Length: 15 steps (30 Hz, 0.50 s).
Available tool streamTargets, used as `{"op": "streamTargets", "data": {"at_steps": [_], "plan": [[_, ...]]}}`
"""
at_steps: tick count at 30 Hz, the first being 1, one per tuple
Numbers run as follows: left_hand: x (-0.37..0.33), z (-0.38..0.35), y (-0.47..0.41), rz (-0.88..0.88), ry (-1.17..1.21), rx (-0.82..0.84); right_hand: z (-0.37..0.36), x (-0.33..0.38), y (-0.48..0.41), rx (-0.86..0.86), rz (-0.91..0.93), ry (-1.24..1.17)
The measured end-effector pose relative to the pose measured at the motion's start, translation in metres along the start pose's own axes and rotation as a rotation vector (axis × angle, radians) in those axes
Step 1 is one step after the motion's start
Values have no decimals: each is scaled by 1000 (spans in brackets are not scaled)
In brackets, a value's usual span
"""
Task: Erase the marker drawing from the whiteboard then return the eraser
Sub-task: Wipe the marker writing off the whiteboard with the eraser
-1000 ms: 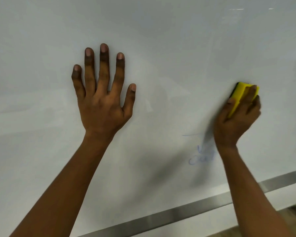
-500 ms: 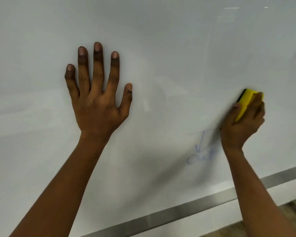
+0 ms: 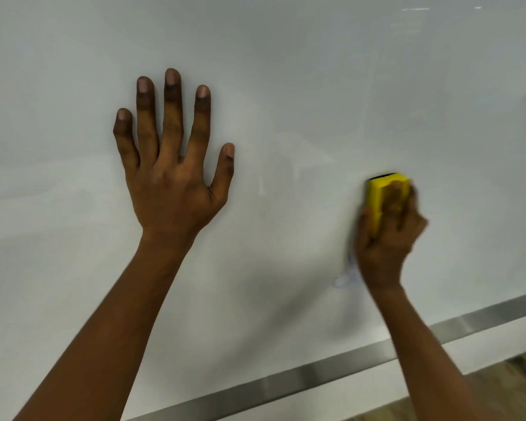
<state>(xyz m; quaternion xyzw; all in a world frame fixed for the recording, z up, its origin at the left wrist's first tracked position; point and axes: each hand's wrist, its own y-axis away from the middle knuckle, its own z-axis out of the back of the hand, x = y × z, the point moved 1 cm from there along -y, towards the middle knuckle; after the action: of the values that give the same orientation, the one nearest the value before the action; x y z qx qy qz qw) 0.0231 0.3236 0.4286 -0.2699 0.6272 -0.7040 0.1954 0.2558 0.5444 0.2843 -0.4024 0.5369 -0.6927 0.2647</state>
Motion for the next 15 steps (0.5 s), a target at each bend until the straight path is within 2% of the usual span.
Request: {"op": "streamTargets", "data": {"at_steps": [3,5,7,12,15], "plan": [[-2,0,0,1,-11,-3,1,-36,-22,-87,-327,0],[-3,-1,0,0,-16,-6,0,-34,-26,-110,-406,7],[-3,-1,0,1,-19,-8,-1,-11,-16,-93,-329,7],[-3,-1,0,10,-4,-7,-7,77,50,143,125,-114],[0,-1,0,10,3,-9,-8,66,53,147,205,-101]]}}
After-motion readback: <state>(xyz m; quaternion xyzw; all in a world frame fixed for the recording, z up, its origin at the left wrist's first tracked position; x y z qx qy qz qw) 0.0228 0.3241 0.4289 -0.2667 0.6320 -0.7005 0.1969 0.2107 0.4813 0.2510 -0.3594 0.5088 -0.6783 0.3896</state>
